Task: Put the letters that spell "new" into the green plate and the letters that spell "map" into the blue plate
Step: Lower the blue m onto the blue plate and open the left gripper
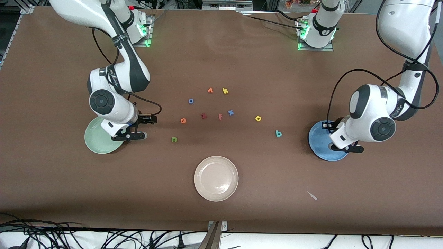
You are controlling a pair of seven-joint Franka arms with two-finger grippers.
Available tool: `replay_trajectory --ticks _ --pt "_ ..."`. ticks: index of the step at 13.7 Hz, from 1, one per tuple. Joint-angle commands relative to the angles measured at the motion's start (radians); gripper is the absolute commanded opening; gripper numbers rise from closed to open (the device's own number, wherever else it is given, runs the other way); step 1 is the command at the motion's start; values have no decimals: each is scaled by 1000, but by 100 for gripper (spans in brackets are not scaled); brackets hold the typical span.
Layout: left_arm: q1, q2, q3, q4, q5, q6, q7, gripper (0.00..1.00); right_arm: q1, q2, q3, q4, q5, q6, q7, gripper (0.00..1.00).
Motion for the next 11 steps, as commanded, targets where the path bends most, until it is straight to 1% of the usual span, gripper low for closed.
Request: replay_trajectory --ticks 1,2,3,5,6,7,8,10,11 --pt "8 -34 -13 -77 16 34 20 0 14 1 4 32 58 -14 44 100" --pt "15 -32 -13 -106 16 60 20 0 25 4 4 38 56 -12 75 100" --pt "19 -8 -13 -123 16 116 18 0 37 8 4 45 56 -9 105 100" --pt "35 61 -13 -123 16 224 20 0 54 22 4 59 56 -9 142 100" --pt "35 69 -13 -112 16 237 20 18 62 33 4 67 56 -9 159 100" --pt "35 66 -13 -97 16 234 21 67 66 36 4 67 56 -8 171 100" --pt "28 60 -13 -89 16 224 18 100 68 36 4 70 56 -8 182 100" --pt "25 17 -31 -86 15 174 9 100 73 39 4 73 56 0 185 100" --pt "25 -11 -61 -82 15 149 2 100 73 41 4 72 56 6 197 100"
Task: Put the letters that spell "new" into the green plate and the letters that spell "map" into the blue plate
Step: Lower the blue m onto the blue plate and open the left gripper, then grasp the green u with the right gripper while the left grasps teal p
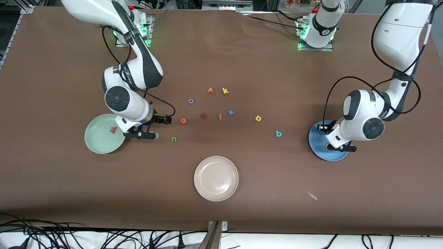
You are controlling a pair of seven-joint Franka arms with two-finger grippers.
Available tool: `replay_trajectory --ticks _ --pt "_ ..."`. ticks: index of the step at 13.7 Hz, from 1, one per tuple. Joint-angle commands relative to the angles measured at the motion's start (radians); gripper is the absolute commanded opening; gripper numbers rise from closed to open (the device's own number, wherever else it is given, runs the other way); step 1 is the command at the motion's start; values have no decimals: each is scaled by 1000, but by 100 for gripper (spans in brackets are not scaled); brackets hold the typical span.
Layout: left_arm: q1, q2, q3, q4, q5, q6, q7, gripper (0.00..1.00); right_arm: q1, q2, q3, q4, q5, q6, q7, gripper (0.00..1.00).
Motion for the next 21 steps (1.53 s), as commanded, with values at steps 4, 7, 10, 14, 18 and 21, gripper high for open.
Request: replay_trajectory --ticks 4,7,10,14,18,21 --pt "-1 -101 -197 12 15 -87 -161 100 21 24 -1 28 12 6 55 100" --pt "-58 -18 -231 8 54 98 -235 100 26 49 -1 29 12 57 108 100" --pt "-69 42 -229 18 99 166 -233 100 41 99 -1 29 15 146 127 100" --pt "-122 134 -220 66 98 248 -240 79 47 174 -1 111 -2 176 96 100" --pt "-124 139 -208 74 102 248 -244 57 44 213 -2 120 -14 185 -46 100" --pt "-121 143 -189 75 197 248 -247 57 46 256 -2 155 -26 196 -43 100"
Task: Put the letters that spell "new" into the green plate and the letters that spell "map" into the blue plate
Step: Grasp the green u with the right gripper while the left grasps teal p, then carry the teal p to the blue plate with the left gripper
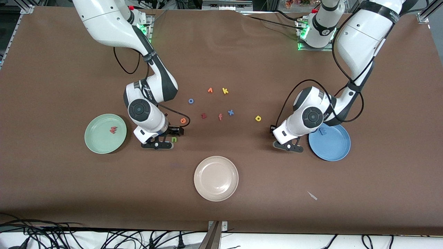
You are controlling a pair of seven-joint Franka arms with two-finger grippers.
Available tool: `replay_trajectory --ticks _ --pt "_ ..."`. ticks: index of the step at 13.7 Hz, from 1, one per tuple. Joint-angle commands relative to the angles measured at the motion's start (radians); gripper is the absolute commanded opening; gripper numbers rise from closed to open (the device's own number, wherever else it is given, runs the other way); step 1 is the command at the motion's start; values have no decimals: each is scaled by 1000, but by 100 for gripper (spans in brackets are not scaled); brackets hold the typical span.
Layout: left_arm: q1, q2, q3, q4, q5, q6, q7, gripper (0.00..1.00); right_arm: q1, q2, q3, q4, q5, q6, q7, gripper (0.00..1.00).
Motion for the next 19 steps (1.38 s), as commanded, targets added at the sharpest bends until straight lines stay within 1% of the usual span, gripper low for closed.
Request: replay_trajectory --ticks 1,4,6,7,8,9,10,11,12,14,16,17,19 --pt "-2 13 9 20 58 -4 -20 57 1 51 -1 68 -19 -2 -14 100" --pt "-42 15 7 22 57 -4 -101 57 1 85 -1 94 -14 9 -8 100" --pt "-56 15 7 16 58 -4 -135 53 1 100 1 102 -8 11 4 100" --pt "-56 15 7 14 58 -7 -136 53 1 101 -1 102 -5 9 7 100" --pt "-51 15 7 12 60 -9 -129 48 1 102 1 102 -5 9 9 99" --pt "-45 15 7 12 60 -12 -127 39 1 107 1 102 -4 11 23 99" --pt "-45 15 7 12 60 -12 -129 27 1 108 1 102 -5 11 32 98" --pt "-44 15 7 12 60 -13 -133 11 1 111 1 102 -4 11 32 90" --pt "-44 13 7 14 60 -15 -138 5 1 114 1 102 -4 11 32 86" --pt "-36 0 7 22 60 -39 -133 5 1 116 1 102 -4 11 35 78" --pt "-12 -40 13 23 61 -123 -110 5 1 119 1 102 -2 11 35 74" --pt "25 -42 13 20 61 -139 -65 6 1 120 2 102 -2 11 35 71" --pt "106 -77 12 14 61 -185 41 7 3 120 2 108 30 11 33 65"
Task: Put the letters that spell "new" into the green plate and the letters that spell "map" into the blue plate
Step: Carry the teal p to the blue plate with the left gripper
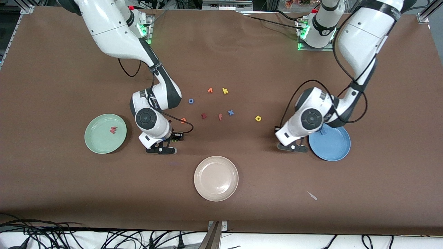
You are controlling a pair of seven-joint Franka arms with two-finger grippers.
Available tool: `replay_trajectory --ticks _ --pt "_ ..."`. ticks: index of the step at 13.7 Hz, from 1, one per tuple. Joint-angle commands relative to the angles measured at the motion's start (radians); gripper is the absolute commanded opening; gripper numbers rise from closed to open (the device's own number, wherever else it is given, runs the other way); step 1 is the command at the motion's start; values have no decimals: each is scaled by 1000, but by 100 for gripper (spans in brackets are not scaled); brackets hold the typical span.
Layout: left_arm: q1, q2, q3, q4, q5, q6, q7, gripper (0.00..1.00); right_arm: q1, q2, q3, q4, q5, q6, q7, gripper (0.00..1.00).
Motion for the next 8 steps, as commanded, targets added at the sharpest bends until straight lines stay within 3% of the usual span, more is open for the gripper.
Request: replay_trajectory --ticks 1,3,7,8 --pt "121 -66 -8 -4 33 -101 122 7 3 22 2 35 37 -1 9 64" --pt "196 -89 -13 -1 27 -121 169 6 3 22 2 35 37 -1 9 58" --pt "230 -32 -8 50 30 -110 237 7 6 22 2 35 35 -1 9 44" --pt "233 -17 -8 50 31 -104 238 16 6 22 2 35 35 -1 9 38"
